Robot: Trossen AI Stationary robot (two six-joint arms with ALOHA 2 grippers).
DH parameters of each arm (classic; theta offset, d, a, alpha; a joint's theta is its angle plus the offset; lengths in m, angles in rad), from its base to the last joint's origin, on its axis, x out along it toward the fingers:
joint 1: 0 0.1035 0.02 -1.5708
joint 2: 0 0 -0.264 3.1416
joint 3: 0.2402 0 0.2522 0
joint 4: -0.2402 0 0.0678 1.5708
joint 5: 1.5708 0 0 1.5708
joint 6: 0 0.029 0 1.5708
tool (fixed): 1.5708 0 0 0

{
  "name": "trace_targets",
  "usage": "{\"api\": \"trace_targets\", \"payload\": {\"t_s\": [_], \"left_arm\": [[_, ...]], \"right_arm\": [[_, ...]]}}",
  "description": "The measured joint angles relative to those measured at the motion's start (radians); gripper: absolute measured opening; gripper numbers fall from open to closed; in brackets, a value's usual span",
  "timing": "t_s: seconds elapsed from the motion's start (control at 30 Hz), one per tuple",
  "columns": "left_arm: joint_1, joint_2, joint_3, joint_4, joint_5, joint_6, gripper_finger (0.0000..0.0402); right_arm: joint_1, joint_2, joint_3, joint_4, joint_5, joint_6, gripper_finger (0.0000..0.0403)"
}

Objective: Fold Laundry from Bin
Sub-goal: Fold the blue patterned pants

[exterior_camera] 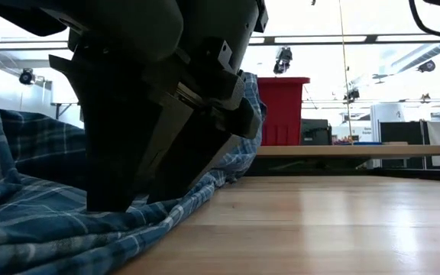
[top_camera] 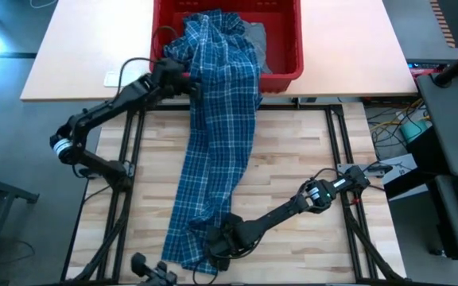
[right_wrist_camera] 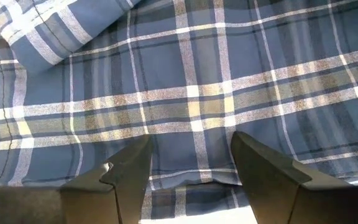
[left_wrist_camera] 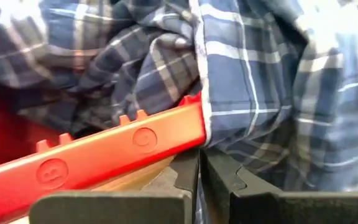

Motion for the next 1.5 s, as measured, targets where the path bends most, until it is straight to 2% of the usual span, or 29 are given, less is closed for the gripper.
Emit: {"api": "trace_targets", "payload": {"t_s": [0.13,0.2,0.33,0.5,0.67,0.8,1.0,1.2,1.27,1.37,1.5], "left_arm": [[-0.003,-0.013,0.019,-0.036,0.224,-0.023,0.0000],[-0.031,-0.015,0.008,-0.082,0.297,-0.045,0.0004],[-0.054,-0.036,0.002,-0.124,0.305,-0.062,0.0042],[-0.056,-0.057,-0.033,-0.121,0.306,-0.115,0.0129],[-0.058,-0.036,-0.144,0.033,0.334,-0.167,0.0214],[-0.069,-0.028,-0.244,0.211,0.324,-0.233,0.0235],[-0.079,0.004,-0.342,0.375,0.313,-0.281,0.0226],[-0.103,0.064,-0.414,0.580,0.393,-0.289,0.0216],[-0.112,0.076,-0.420,0.599,0.392,-0.292,0.0205],[-0.120,0.089,-0.422,0.599,0.354,-0.258,0.0159],[-0.122,0.083,-0.411,0.623,0.351,-0.227,0.0037]], "right_arm": [[0.000,0.000,0.000,0.000,-0.001,-0.003,0.0219],[0.000,0.000,-0.001,0.000,-0.001,-0.003,0.0219],[0.000,0.000,-0.001,0.000,-0.001,-0.003,0.0219],[0.000,0.000,-0.001,0.002,0.003,-0.002,0.0219],[-0.004,0.000,-0.001,0.002,0.002,-0.002,0.0219],[-0.004,0.000,-0.002,0.002,0.002,-0.002,0.0219],[-0.007,0.000,-0.002,0.003,0.003,-0.002,0.0219],[-0.013,0.000,-0.002,0.007,0.002,-0.003,0.0219],[-0.013,0.000,-0.002,0.007,0.003,-0.003,0.0219],[-0.013,0.000,-0.002,0.008,0.003,-0.002,0.0219],[-0.013,0.001,-0.002,0.008,0.005,-0.002,0.0219]]}}
